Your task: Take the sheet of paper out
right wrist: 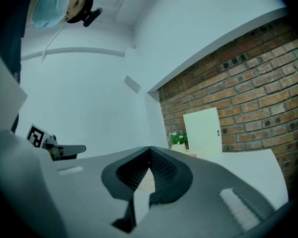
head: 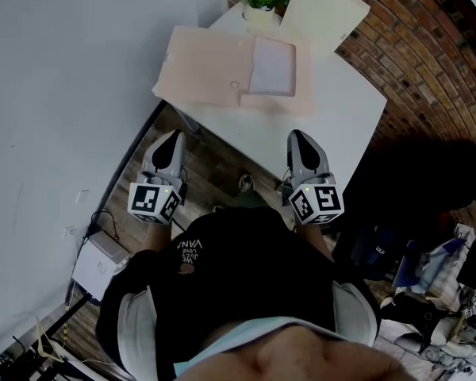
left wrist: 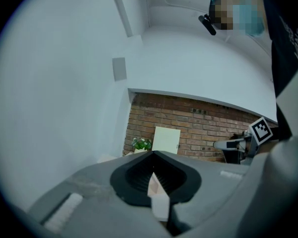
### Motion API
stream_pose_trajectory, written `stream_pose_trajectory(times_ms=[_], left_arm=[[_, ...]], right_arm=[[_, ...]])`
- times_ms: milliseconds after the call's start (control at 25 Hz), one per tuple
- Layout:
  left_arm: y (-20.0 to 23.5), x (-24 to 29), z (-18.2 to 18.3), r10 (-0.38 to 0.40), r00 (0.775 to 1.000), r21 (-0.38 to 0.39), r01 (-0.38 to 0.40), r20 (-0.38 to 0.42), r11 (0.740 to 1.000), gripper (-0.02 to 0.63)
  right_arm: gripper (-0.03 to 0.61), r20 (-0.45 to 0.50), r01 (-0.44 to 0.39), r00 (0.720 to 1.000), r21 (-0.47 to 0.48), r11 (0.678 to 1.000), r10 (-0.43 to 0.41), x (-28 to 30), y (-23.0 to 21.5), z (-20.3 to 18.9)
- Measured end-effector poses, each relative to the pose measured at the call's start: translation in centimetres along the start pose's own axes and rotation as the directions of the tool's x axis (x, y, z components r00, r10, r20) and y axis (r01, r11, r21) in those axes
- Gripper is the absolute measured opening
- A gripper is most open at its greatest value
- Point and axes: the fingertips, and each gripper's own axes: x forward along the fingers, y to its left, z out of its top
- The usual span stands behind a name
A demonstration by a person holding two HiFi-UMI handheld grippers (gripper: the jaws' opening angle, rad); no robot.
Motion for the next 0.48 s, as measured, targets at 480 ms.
stream_pose_trajectory(times_ms=[480], left_arm=[[-2.1, 8.4, 0.1, -0.014, 1.000, 0.002, 0.014, -0.016, 1.000, 0.000]], right_arm=[[0.002, -0.020, -0.020, 1.000, 0.014, 1.000, 0.020, 3.7, -7.0, 1.0]])
